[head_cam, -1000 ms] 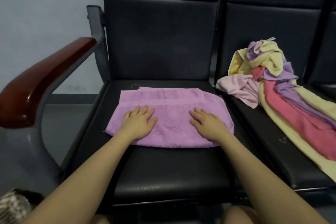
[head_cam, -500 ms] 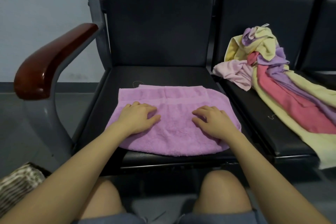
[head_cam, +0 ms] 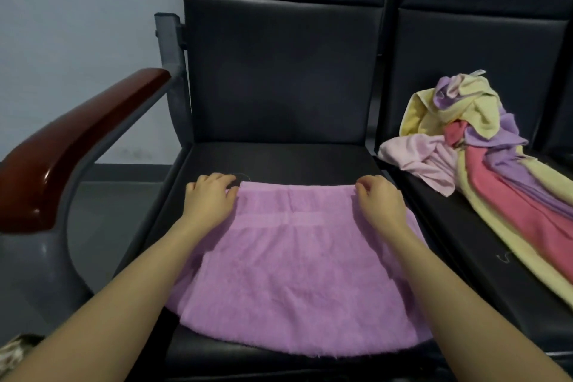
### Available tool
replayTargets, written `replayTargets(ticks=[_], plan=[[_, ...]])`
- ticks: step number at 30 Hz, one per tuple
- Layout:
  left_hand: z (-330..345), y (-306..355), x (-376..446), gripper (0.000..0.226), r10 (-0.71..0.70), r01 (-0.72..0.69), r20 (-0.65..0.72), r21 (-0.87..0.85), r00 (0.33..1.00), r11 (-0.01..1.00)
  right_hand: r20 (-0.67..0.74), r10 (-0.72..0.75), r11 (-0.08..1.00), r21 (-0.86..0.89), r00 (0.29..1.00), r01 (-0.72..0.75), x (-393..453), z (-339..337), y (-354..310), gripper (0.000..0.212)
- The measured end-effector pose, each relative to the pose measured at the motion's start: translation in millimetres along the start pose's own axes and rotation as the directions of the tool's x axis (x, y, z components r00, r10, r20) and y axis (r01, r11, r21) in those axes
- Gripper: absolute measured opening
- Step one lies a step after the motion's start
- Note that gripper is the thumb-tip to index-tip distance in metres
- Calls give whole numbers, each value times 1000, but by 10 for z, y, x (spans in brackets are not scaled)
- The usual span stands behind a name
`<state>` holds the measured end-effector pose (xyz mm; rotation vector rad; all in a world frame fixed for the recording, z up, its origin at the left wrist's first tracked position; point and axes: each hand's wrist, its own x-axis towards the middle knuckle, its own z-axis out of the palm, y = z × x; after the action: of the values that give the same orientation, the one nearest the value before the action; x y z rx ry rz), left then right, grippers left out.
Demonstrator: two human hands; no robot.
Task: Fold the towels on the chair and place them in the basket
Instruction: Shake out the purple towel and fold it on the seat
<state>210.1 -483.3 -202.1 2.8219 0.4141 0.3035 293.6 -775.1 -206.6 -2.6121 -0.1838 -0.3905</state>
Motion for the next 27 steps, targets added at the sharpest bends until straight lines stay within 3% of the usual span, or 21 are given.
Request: replayTargets(ticks=[6,14,21,24,27], plan=[[148,-112,148,39,-110,110,-4,75,994,991,52,143,966,-223,988,-128,279,275,38,31],[158,-206,117,26,-110,109,-50,-30,993,994,17,129,989,-76,991,-127,209,275,1,14],[45,-131,-31,20,-67,60,-117,-59,991,996,-186,-9,997,68,983,22,-24,79,-41,10],[-84,-41,-86,19,17,-30,-225,-56,974,998,-254,16,983,182,967,31,-111,-69,-23,14],[-200,56,-89,18,16,-73,-279,-194,960,978,-321,100,925,379,942,31,-210,-245,-23,16]])
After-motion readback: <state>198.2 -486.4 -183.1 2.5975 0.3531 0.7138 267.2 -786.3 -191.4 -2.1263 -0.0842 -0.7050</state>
